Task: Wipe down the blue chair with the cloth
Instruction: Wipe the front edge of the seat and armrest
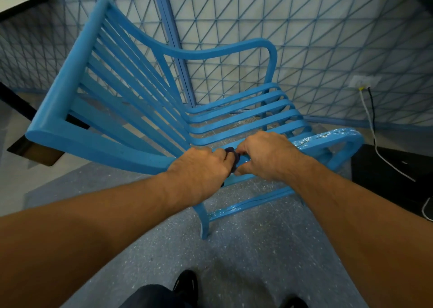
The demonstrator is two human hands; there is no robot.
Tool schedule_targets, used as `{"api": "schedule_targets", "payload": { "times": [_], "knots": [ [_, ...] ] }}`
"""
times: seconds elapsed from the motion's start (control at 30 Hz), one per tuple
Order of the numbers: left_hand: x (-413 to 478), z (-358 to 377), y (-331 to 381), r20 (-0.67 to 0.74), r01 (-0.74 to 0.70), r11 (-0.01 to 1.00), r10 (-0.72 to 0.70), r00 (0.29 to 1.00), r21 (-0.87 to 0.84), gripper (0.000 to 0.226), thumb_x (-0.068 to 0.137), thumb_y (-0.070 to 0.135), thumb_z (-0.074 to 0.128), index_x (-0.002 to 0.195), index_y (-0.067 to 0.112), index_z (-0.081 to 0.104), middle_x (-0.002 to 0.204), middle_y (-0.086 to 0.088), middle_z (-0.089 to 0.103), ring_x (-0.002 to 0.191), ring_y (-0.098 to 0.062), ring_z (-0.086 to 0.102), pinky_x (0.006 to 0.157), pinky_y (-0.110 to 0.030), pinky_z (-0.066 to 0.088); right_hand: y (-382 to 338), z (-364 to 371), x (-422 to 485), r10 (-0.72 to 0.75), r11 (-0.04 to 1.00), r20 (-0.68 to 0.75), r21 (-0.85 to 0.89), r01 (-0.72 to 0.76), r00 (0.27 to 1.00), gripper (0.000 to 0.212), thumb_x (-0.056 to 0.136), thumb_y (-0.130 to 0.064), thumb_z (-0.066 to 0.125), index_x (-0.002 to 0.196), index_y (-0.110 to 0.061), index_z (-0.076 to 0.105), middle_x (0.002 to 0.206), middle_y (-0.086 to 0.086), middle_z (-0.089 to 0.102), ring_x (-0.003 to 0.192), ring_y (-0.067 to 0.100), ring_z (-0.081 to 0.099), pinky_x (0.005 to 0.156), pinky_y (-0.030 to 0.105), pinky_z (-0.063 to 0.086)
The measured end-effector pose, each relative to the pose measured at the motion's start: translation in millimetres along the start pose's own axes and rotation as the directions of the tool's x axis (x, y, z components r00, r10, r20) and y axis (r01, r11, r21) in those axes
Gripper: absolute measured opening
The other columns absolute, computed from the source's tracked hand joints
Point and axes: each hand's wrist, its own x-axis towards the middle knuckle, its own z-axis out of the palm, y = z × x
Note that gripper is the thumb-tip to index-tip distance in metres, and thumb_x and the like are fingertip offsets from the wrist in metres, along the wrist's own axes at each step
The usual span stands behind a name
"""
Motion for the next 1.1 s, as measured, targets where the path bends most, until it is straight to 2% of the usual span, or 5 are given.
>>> {"api": "schedule_targets", "payload": {
  "times": [0.2,0.67,0.8,0.93,1.1],
  "knots": [
    [-35.9,-2.6,-24.7,-0.024,-0.051,0.999,0.050,0.998,-0.013,0.048,0.098,0.022,0.044,0.144,0.018,0.032,0.123,-0.008,0.053,0.101,-0.029,0.058,0.084,-0.042,0.049,-1.7,-2.7,-4.1,0.019,1.000,0.015,-0.008,-0.019,1.000,0.053,0.079,-0.058,0.067,0.124,-0.031,0.060,0.112,-0.004,0.063,0.105,0.019,0.054,0.091,0.037,0.046],
    [-7.8,2.4,5.2,-0.073,0.023,0.999,-0.020,0.997,0.035,0.042,0.097,0.012,0.029,0.138,0.005,0.036,0.113,-0.014,0.057,0.095,-0.033,0.060,0.076,-0.042,0.048,-5.8,-1.8,-4.2,0.025,0.999,0.001,-0.040,-0.025,1.000,0.042,0.081,-0.054,0.067,0.116,-0.030,0.064,0.100,-0.003,0.063,0.093,0.018,0.057,0.075,0.032,0.046],
    [-34.5,1.2,-8.7,-0.072,0.006,0.997,-0.001,0.997,0.081,0.045,0.098,0.014,0.039,0.142,0.005,0.032,0.114,-0.015,0.057,0.094,-0.033,0.059,0.078,-0.043,0.048,-0.2,-2.8,-4.6,0.003,1.000,0.066,-0.001,-0.003,0.998,0.047,0.082,-0.052,0.068,0.124,-0.033,0.058,0.112,-0.004,0.061,0.099,0.018,0.055,0.083,0.036,0.049],
    [-52.3,-1.4,-20.1,-0.066,0.085,0.978,-0.073,0.995,0.190,0.038,0.096,0.018,0.034,0.130,0.005,0.045,0.100,-0.014,0.058,0.081,-0.031,0.058,0.068,-0.041,0.044,21.9,-11.5,-7.7,0.003,0.998,0.082,-0.061,0.002,0.997,0.065,0.078,-0.051,0.072,0.134,-0.031,0.046,0.130,-0.004,0.055,0.117,0.022,0.052,0.097,0.043,0.047],
    [-22.4,12.6,-2.1,-0.096,0.161,0.978,-0.149,0.984,0.135,0.040,0.100,0.046,0.035,0.109,0.011,0.051,0.091,-0.008,0.058,0.075,-0.027,0.056,0.060,-0.038,0.036,59.8,-21.1,-13.5,0.082,0.987,0.110,-0.148,-0.066,0.990,0.047,0.081,-0.053,0.067,0.121,-0.033,0.056,0.116,-0.006,0.059,0.100,0.017,0.053,0.080,0.033,0.045]
  ]
}}
